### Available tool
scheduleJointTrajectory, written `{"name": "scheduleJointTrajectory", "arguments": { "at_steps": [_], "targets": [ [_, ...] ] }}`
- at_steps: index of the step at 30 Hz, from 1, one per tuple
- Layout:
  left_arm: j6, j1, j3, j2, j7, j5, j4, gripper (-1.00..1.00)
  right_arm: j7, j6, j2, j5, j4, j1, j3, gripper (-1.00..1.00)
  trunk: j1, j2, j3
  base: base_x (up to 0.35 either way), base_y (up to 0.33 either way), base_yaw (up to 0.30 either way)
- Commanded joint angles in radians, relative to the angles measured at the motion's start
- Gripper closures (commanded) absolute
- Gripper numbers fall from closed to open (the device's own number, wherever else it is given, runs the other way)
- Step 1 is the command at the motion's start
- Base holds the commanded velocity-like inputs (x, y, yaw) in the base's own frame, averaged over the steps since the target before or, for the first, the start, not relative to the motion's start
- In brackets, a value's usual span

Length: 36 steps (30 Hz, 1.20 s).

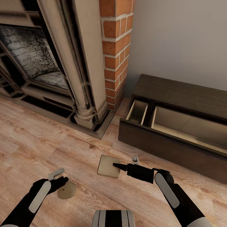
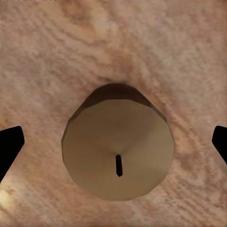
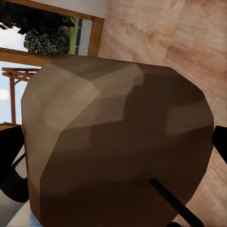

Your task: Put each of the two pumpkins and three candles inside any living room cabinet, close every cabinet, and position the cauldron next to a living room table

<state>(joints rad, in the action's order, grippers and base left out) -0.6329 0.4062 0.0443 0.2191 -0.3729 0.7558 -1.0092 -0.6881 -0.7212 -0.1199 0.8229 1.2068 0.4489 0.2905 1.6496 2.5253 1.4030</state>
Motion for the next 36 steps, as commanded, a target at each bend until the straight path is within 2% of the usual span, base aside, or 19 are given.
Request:
{"name": "scheduleJointTrajectory", "arguments": {
  "at_steps": [1, 5, 8, 13, 16, 20, 25, 29, 36],
  "targets": [
    [-0.001, 0.000, 0.003, 0.001, -0.010, 0.010, -0.001, -1.00, 0.002, -0.006, -0.001, 0.007, 0.000, 0.001, 0.001, 1.00, 0.000, 0.000, 0.001, 0.002, 0.000, 0.000],
    [0.001, 0.000, 0.003, 0.002, -0.009, 0.009, -0.002, -1.00, 0.002, -0.006, -0.005, 0.010, 0.004, 0.001, 0.001, 1.00, 0.000, 0.000, 0.001, 0.000, 0.000, 0.000],
    [0.017, 0.000, 0.003, 0.002, -0.010, 0.008, -0.001, -1.00, 0.000, -0.009, -0.006, 0.014, 0.015, 0.001, 0.001, 1.00, 0.001, 0.001, 0.012, 0.000, 0.000, 0.000],
    [0.025, 0.000, 0.003, 0.002, -0.010, 0.008, -0.001, -1.00, -0.002, -0.042, -0.007, 0.020, 0.131, -0.001, 0.002, 1.00, 0.003, 0.002, 0.032, 0.000, 0.000, 0.000],
    [0.025, 0.000, 0.003, 0.002, -0.010, 0.008, -0.002, -1.00, -0.002, -0.065, -0.006, 0.020, 0.165, -0.001, 0.002, 1.00, 0.005, 0.003, 0.043, 0.000, 0.000, 0.000],
    [0.027, 0.000, 0.004, 0.002, -0.010, 0.008, -0.001, -1.00, -0.002, -0.071, -0.006, 0.019, 0.174, -0.001, 0.002, 1.00, 0.005, 0.003, 0.047, 0.000, 0.000, 0.000],
    [0.027, 0.000, 0.009, 0.000, -0.009, 0.010, -0.001, -1.00, -0.002, -0.072, -0.006, 0.018, 0.174, -0.001, 0.002, 1.00, 0.007, 0.004, 0.066, 0.000, 0.000, 0.000],
    [0.036, 0.000, 0.038, 0.001, -0.009, 0.010, 0.000, -1.00, -0.002, -0.072, -0.006, 0.018, 0.173, -0.001, 0.002, 1.00, 0.007, 0.004, 0.066, 0.000, 0.000, 0.000],
    [0.067, 0.000, 0.048, 0.001, -0.009, 0.010, 0.000, -1.00, -0.002, -0.072, -0.006, 0.018, 0.172, -0.001, 0.002, 1.00, 0.007, 0.004, 0.066, 0.000, 0.000, 0.000]
  ]
}}
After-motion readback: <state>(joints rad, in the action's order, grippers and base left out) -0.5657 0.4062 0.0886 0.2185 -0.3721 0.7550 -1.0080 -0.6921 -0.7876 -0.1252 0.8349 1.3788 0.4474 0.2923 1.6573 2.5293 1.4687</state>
